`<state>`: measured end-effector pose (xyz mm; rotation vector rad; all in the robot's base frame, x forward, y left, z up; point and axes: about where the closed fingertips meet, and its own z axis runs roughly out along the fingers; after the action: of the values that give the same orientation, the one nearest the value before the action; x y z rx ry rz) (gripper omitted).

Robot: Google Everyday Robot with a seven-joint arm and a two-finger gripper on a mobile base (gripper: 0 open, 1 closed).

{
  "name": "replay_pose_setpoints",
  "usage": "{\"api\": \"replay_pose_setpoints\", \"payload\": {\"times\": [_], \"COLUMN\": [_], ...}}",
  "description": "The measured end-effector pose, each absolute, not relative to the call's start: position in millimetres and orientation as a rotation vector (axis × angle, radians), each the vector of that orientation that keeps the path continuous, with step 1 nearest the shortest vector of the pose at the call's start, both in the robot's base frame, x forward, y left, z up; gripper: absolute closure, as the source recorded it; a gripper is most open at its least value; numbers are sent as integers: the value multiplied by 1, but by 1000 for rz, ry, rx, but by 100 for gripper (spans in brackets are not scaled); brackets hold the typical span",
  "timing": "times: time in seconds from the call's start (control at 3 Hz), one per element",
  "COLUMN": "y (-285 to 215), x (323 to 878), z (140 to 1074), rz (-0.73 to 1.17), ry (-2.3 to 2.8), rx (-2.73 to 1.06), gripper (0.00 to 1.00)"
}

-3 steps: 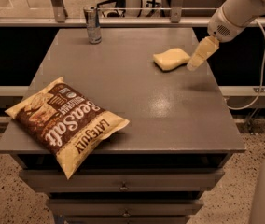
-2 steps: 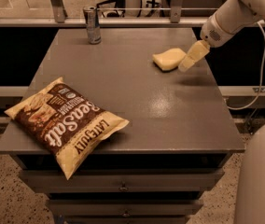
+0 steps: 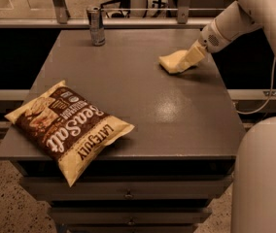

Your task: Move sponge near brown chip bag

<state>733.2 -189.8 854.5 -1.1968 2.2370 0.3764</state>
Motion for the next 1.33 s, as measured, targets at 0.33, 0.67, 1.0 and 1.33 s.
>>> {"api": "replay_pose_setpoints", "payload": {"times": [0.33,0.67,1.0,1.33], "y": [-187,-188,-178,-144], "x": [733,726,705,660], "z": [849,854,874,893], "rz": [421,438,456,485], "ry": [2235,2216,2153,2061], "rx": [-1188,-1197,-1251,-1377], "gripper": [54,79,99,100]}}
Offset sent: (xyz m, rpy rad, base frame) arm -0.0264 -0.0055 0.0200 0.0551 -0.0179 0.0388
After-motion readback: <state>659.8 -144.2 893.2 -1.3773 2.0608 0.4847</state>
